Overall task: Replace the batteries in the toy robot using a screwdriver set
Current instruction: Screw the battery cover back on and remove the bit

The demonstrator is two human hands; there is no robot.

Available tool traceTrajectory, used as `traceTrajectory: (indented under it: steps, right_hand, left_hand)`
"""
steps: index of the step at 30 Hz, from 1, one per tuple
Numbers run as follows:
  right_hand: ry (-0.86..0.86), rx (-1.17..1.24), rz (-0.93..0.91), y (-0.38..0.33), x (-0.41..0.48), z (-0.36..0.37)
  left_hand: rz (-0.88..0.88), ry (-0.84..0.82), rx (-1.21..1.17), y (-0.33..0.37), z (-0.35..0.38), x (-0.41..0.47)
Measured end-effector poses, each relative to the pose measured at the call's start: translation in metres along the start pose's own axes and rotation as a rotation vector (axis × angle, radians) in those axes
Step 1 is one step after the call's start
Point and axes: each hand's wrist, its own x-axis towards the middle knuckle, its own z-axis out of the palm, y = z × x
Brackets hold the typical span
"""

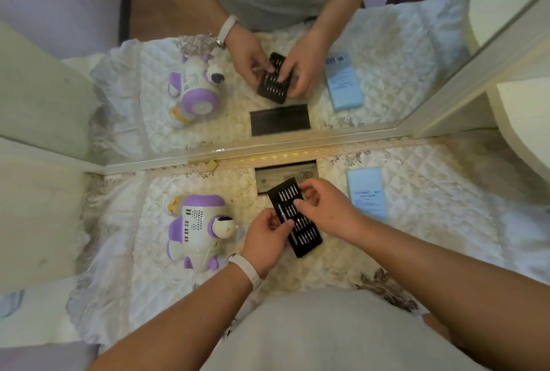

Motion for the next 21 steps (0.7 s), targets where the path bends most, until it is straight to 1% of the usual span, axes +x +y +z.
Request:
traceTrajectory:
  steps: [2, 5, 7, 9, 12, 15, 18, 21]
  right_hand:
    - [0.036, -0.148, -0.094, 0.000, 0.010, -0.008]
    - [0.050, -0.446, -0.217, 0.006, 0.030, -0.016]
    - [0.021, -0.613, -0.249, 0.010, 0.043, -0.017]
    - [0.009, -0.718, -0.266, 0.012, 0.052, -0.016]
    - [0.043, -0.818, -0.272, 0.010, 0.059, -0.014]
    - [0.035, -0.859, -0.208, 0.002, 0.063, -0.013]
    - [-0.048, -0.828, -0.141, -0.006, 0.060, -0.016]
    - [-0.141, -0.847, -0.097, -0.010, 0.050, -0.021]
  left_hand:
    - [0.011, 0.018, -0.040, 0.002, -0.004, -0.005]
    - [0.023, 0.072, -0.099, 0.002, -0.011, -0.012]
    - [0.028, 0.105, -0.139, 0.002, -0.015, -0.018]
    - [0.028, 0.130, -0.174, 0.003, -0.018, -0.026]
    - [-0.005, 0.172, -0.213, 0.006, -0.022, -0.036]
    - [-0.031, 0.188, -0.266, 0.010, -0.024, -0.043]
    - [-0.023, 0.204, -0.292, 0.015, -0.027, -0.047]
    - [0.002, 0.220, -0.318, 0.023, -0.028, -0.052]
